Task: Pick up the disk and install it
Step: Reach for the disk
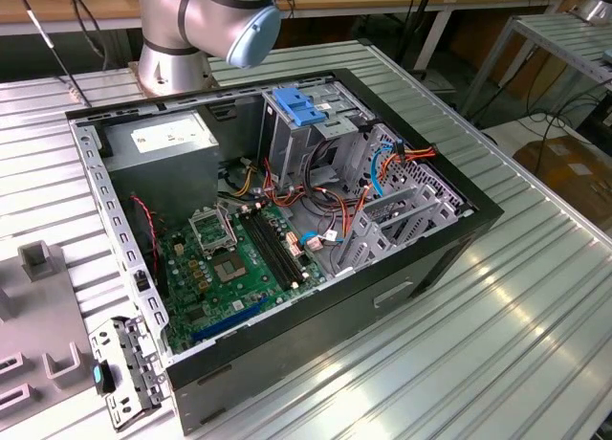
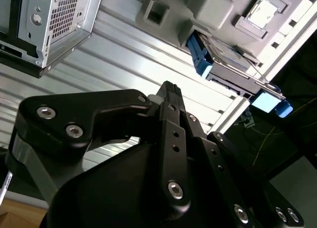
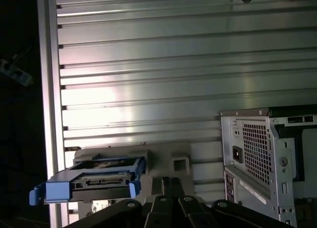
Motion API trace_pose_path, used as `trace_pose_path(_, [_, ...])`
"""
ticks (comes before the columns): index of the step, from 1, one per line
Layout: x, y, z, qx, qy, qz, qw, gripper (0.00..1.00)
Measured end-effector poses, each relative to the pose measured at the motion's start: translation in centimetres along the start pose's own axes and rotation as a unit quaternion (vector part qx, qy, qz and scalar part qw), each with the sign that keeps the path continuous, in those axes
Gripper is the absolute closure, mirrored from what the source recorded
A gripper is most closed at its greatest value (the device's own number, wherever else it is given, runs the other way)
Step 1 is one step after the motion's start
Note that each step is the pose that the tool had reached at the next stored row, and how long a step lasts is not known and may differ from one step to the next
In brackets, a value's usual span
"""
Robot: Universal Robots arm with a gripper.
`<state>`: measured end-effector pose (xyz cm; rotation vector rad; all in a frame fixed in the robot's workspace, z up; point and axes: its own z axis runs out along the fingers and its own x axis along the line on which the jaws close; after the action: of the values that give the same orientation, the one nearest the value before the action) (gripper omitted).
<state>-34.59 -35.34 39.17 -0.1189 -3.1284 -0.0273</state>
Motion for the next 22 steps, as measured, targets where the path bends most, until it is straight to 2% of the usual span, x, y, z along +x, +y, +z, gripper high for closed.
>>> trace_pose_path(5, [1.21, -0.09, 0.01, -0.0001, 0.0, 0.0, 1.0, 0.89])
trace_pose_path(9, [3.11, -0.3, 0.06, -0.0001, 0.0001, 0.0, 1.0, 0.89])
trace_pose_path(13, [4.13, -0.38, 0.1, -0.0001, 0.0001, 0.0, 1.0, 0.89])
trace_pose_path(20, [6.83, -0.58, 0.19, 0.0, 0.0003, 0.0, 1.0, 0.89])
trace_pose_path(22, [7.35, -0.62, 0.2, 0.0, 0.0004, 0.0, 1.0, 0.89])
